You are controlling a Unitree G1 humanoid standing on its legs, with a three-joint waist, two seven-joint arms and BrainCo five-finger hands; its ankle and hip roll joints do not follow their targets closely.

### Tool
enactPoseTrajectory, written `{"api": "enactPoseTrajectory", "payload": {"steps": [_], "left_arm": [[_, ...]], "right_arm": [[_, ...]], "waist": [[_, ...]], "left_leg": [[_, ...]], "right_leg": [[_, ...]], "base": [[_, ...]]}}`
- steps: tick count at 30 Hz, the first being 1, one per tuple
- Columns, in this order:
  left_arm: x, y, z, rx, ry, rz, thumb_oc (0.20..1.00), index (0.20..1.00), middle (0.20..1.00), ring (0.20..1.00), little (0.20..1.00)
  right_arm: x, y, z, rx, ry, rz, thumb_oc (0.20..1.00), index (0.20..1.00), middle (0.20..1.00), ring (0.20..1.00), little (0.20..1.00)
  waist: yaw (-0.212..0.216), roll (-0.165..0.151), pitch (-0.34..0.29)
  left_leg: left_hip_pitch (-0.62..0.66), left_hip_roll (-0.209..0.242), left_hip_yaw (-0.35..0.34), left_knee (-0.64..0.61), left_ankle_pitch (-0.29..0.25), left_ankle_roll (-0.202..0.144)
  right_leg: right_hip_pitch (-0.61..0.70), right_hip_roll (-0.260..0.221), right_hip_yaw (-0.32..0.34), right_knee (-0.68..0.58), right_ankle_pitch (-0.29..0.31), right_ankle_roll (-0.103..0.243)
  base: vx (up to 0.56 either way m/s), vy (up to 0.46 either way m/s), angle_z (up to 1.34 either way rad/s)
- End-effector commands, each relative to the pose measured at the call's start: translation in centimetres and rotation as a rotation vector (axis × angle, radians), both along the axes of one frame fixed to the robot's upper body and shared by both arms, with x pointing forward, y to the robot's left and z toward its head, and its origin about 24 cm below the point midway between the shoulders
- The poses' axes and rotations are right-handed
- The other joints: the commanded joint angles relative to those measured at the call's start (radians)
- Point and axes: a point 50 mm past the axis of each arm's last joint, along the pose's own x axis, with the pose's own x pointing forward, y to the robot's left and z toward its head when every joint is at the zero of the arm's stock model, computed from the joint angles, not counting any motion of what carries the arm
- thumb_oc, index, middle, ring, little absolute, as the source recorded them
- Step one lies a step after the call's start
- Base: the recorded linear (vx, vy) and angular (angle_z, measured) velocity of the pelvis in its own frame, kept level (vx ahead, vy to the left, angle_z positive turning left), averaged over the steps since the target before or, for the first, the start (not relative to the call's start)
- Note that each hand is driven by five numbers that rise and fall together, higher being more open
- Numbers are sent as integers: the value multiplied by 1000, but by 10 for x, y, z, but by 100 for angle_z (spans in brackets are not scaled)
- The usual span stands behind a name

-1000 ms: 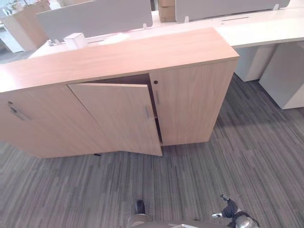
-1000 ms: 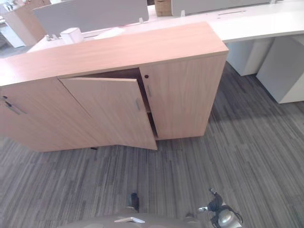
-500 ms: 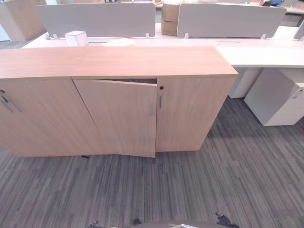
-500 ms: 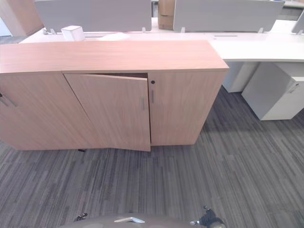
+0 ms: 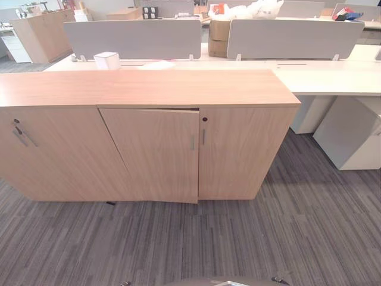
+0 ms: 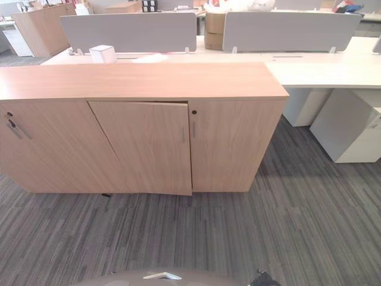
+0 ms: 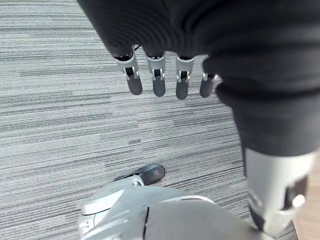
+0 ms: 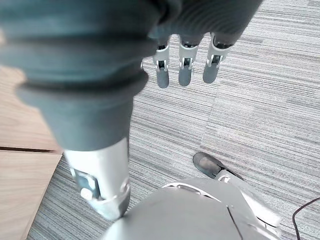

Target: Put the empty folder in the office cabinet

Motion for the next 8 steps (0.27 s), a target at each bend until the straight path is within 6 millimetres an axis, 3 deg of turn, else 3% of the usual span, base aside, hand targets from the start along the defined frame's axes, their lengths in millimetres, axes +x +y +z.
{"api": "enactPoseTrajectory", "payload": {"steps": [1,8], "left_arm": [[13,-10,-1,-16,-6,-10,1000,1000,1000,1000,1000],[6,-14,-2,-24,23,11,1000,1000,1000,1000,1000]], "right_arm": [[19,5,2,4,-38,50,1000,1000,1000,1000,1000],[16,7,1,8,-26,55,1000,1000,1000,1000,1000]], "waist": [[24,12,39],[22,12,37]], "left_leg": [[39,-39,-1,0,-94,2],[47,-39,1,0,-99,3]], "right_leg": [[-63,45,17,9,40,3],[-59,45,24,6,43,5]], "base": [[0,0,0],[0,0,0]]}}
